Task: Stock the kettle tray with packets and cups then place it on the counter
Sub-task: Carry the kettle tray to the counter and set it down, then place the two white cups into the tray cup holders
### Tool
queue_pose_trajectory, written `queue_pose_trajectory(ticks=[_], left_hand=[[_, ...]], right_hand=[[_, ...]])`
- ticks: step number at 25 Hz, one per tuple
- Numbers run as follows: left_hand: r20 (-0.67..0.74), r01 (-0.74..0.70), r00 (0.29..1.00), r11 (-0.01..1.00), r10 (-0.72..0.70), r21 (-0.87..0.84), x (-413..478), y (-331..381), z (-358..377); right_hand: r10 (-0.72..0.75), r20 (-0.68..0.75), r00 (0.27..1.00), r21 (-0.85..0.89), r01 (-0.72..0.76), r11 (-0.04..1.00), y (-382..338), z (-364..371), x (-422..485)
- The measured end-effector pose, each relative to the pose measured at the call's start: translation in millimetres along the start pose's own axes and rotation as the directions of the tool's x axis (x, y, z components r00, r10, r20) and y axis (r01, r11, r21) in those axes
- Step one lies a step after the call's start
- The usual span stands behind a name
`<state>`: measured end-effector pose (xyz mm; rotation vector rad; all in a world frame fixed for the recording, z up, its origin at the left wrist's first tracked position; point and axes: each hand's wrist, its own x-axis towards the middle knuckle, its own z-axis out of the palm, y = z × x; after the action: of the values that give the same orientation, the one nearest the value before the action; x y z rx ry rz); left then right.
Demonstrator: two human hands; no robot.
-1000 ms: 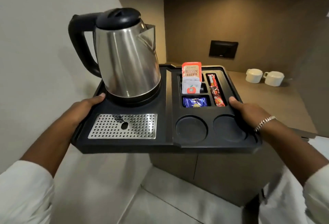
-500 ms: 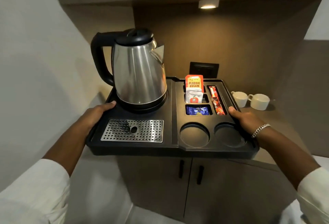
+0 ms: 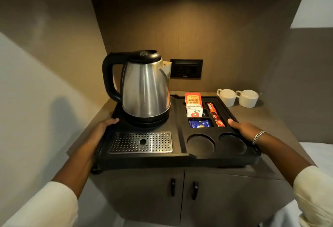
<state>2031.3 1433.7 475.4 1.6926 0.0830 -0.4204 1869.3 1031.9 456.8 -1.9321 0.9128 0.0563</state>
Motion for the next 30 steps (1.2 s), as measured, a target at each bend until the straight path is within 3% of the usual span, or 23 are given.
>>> queue_pose_trajectory(ticks=[5, 14, 21, 30], left_hand=[[0.001, -0.024, 1.0, 0.998, 0.024, 0.05, 10.2, 7.0, -4.0], [0.06, -0.082, 0.996, 0.917, 0.063, 0.39, 64.0, -2.3, -16.3], [0.239, -0.277, 0.96, 0.645, 0.148, 0.712, 109.4, -11.3, -14.9], [0.292, -0.373, 0.927, 0.48, 0.237, 0.794, 130.7, -1.8, -10.6]], right_hand=[[0.078, 0.01, 0.997, -0.054, -0.077, 0.996, 3.2, 1.0, 12.1], [0.059, -0.254, 0.965, -0.098, -0.086, 0.991, -0.5, 16.0, 26.6], [-0.039, -0.454, 0.89, -0.223, -0.071, 0.972, 5.0, 22.0, 24.2], [0.002, -0.556, 0.832, -0.216, -0.147, 0.965, -3.4, 40.9, 14.5]])
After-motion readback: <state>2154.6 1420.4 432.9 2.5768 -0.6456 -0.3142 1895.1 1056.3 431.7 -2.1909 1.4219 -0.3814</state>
